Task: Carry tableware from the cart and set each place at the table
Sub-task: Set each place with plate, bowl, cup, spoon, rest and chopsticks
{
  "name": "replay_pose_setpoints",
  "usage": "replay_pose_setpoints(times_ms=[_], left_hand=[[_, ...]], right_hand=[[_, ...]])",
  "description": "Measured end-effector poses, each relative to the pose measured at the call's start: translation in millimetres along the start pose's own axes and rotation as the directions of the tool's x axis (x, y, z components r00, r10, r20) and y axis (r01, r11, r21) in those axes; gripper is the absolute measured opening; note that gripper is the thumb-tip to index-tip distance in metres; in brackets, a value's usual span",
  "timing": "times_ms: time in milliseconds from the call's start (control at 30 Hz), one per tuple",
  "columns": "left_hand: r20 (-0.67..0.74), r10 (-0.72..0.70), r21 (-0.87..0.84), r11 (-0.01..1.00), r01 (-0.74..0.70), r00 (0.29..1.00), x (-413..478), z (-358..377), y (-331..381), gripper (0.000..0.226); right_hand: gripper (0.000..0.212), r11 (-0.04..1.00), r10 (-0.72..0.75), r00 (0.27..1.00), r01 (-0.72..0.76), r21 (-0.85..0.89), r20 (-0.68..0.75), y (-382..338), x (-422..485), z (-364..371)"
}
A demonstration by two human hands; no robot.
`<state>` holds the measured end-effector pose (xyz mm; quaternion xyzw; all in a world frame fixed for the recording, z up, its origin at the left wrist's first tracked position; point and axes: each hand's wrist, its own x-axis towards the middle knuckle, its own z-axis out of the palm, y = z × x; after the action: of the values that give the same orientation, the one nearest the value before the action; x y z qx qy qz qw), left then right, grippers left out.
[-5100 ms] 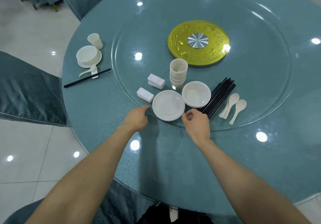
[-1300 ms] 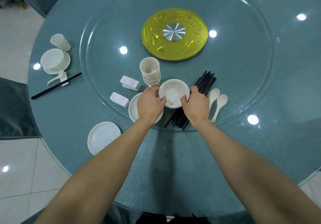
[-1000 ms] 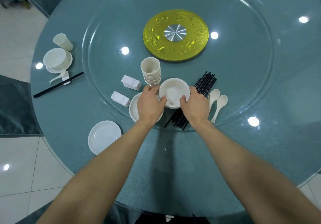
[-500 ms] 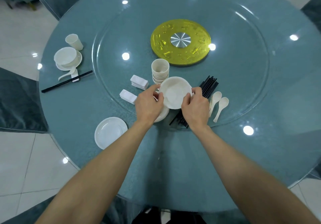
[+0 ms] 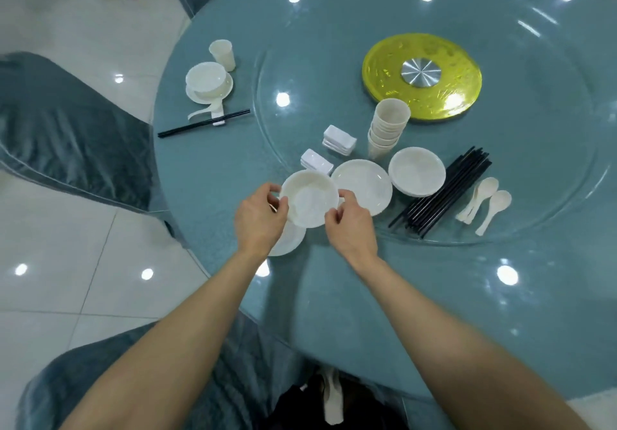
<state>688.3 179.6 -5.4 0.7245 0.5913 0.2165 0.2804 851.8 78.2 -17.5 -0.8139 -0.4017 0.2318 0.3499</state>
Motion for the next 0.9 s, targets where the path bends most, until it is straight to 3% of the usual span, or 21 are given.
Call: replay_pose_setpoints(times_ms=[233, 600, 800, 900], left_hand=[[0.056, -0.097, 0.106, 0.99, 0.09, 0.994, -6.9, -13.9, -61.0, 0.027], [0.103, -0.154, 0.181, 0.974, 0.134, 0.983, -8.1, -13.1, -82.9, 0.035], [0.041, -0.103, 0.166, 0.982, 0.094, 0.994, 3.1, -14.8, -78.2, 0.045], [0.028, -0.072, 0.142, 0.988, 0.068, 0.997, 16.3, -14.7, -68.7, 0.045]], right_hand=[[0.038, 0.997, 0.05, 0.972, -0.036, -0.067, 0.228, -9.2, -9.3, 58.0], [0.05, 0.987, 0.077, 0.946, -0.028, -0.157, 0.315, -5.9, -9.1, 74.4], [0.055, 0.987, 0.113, 0.975, -0.087, -0.138, 0.19, -6.8, 3.7, 60.7], [0.043, 0.99, 0.088, 0.991, -0.075, -0.122, 0.101, -11.8, 22.4, 43.6]])
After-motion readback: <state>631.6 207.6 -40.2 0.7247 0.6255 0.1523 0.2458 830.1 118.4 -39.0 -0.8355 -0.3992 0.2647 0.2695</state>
